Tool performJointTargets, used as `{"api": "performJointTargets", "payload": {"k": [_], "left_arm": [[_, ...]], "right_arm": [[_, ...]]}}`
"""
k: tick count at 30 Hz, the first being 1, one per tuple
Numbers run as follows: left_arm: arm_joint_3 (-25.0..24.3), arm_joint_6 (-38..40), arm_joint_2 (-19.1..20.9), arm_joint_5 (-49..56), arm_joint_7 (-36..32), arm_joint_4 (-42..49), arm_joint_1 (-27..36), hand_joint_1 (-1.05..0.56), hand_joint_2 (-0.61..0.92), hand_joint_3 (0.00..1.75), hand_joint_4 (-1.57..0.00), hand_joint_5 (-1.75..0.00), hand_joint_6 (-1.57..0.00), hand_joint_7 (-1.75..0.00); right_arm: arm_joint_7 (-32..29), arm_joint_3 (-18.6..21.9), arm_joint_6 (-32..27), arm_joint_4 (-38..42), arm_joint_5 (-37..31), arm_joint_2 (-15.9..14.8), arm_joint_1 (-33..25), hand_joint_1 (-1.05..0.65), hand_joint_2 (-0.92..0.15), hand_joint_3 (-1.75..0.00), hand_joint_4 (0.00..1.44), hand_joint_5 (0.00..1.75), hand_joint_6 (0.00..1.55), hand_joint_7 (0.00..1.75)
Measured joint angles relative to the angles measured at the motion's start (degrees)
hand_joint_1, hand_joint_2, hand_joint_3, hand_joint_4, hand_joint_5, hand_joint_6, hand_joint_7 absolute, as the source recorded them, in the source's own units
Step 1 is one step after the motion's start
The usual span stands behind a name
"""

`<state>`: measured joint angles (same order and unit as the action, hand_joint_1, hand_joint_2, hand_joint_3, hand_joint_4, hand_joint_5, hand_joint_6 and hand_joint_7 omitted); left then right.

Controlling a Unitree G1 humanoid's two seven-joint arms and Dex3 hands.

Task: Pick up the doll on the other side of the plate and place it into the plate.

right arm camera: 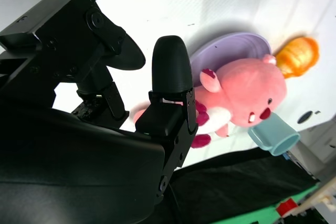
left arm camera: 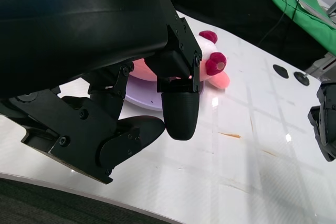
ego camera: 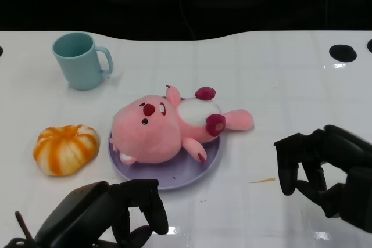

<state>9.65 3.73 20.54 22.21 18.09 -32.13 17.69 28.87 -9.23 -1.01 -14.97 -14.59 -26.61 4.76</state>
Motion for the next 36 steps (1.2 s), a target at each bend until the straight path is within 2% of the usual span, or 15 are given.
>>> {"api": "performJointTargets", "payload": {"k": [11, 27, 36], "left_arm": [[-1.4, -3.56, 0.11, -1.65, -0.03, 2.11, 1.26, -0.21, 0.65, 0.92, -0.67, -1.62, -0.68, -1.27], [-2.35, -5.2, 0.11, -1.58, -0.11, 3.13, 1.43, -0.2, 0.64, 0.93, -0.67, -1.61, -0.68, -1.28], [-2.36, -5.11, 0.11, -1.62, -0.1, 3.12, 1.44, -0.19, 0.66, 0.88, -0.67, -1.61, -0.69, -1.26]], "right_arm": [[-0.23, -3.04, -0.35, 1.95, -4.3, 0.02, 0.03, -0.06, -0.41, -1.26, 0.88, 1.75, 0.73, 1.64], [-0.24, -3.31, -0.31, 2.57, -5.46, 0.0, 0.37, -0.08, -0.43, -1.22, 0.87, 1.75, 0.73, 1.62], [-0.2, -3.3, 0.08, 2.88, -5.76, -0.01, 0.4, -0.11, -0.41, -1.25, 0.88, 1.75, 0.74, 1.6]]}}
